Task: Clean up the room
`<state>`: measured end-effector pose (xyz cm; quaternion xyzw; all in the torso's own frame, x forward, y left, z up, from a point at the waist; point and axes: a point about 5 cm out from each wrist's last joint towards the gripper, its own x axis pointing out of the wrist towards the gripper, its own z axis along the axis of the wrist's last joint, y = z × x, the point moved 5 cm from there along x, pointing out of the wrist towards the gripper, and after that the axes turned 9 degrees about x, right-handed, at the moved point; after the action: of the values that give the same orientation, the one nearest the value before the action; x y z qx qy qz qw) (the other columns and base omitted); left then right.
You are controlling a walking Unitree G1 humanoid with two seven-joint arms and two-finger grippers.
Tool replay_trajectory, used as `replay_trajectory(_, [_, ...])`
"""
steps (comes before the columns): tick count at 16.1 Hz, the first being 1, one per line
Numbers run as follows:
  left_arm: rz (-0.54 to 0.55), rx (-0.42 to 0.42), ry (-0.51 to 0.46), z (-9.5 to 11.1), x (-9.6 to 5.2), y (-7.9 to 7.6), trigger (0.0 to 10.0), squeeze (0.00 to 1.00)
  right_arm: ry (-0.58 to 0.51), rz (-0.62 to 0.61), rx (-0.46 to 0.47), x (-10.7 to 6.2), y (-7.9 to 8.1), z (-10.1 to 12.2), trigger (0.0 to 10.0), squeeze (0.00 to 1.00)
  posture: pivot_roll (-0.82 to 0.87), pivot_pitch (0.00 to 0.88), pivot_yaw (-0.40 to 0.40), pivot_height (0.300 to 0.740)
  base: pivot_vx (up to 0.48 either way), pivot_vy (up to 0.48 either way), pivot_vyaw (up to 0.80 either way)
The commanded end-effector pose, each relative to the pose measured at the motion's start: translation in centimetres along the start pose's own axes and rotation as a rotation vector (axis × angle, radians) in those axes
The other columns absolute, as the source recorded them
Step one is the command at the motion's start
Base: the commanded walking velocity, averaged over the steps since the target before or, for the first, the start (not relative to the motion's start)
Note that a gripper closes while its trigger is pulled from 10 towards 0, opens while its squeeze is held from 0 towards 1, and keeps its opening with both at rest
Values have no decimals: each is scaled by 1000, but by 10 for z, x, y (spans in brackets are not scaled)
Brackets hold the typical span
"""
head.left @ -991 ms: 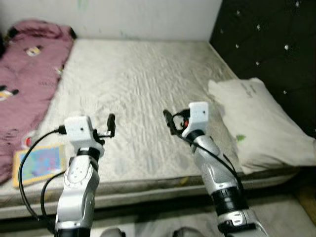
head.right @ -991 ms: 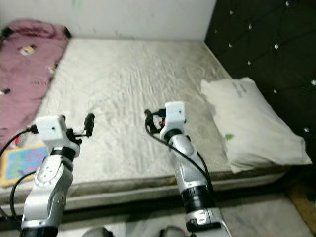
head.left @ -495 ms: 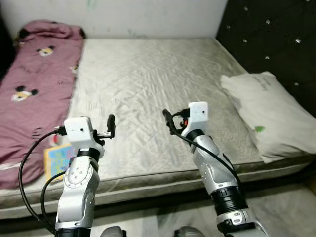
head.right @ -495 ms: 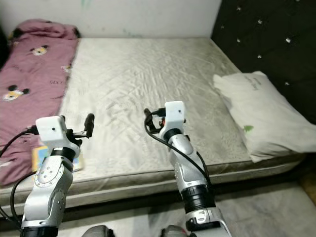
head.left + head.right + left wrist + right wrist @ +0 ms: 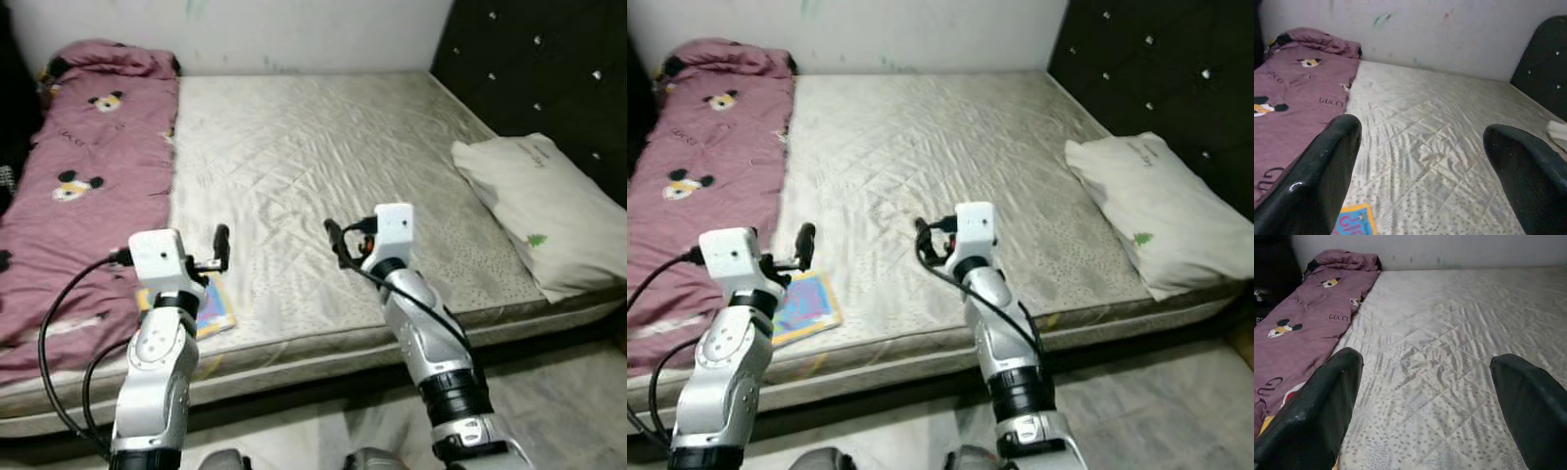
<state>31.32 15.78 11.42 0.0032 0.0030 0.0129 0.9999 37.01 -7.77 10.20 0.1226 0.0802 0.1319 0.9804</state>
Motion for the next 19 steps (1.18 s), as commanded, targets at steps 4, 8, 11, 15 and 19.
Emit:
replay_trajectory(4, [-20,0,-7,3,2,-9,10000,0,1,-37,-7,-2,-13,1,10000,0,-51,0,-36,740,0,480,0])
replay_trajectory(8, [-20,2,-7,3,2,-9,10000,0,1,-38,-9,-2,-13,0,10000,0,-51,0,-36,740,0,480,0])
replay_trajectory(11, [-20,25,-35,7,2,-9,10000,0,-3,-33,-17,-2,-13,1,10000,0,-51,0,-35,740,0,160,0])
replay_trajectory(15, [-28,2,-38,8,3,-8,10000,0,-9,-20,-26,-1,-11,2,10000,0,-52,0,-35,740,0,0,0])
replay_trajectory(19, [-30,-15,-40,8,3,-10,10000,0,-7,-25,-22,-1,-11,2,10000,0,-55,0,-34,740,0,0,267])
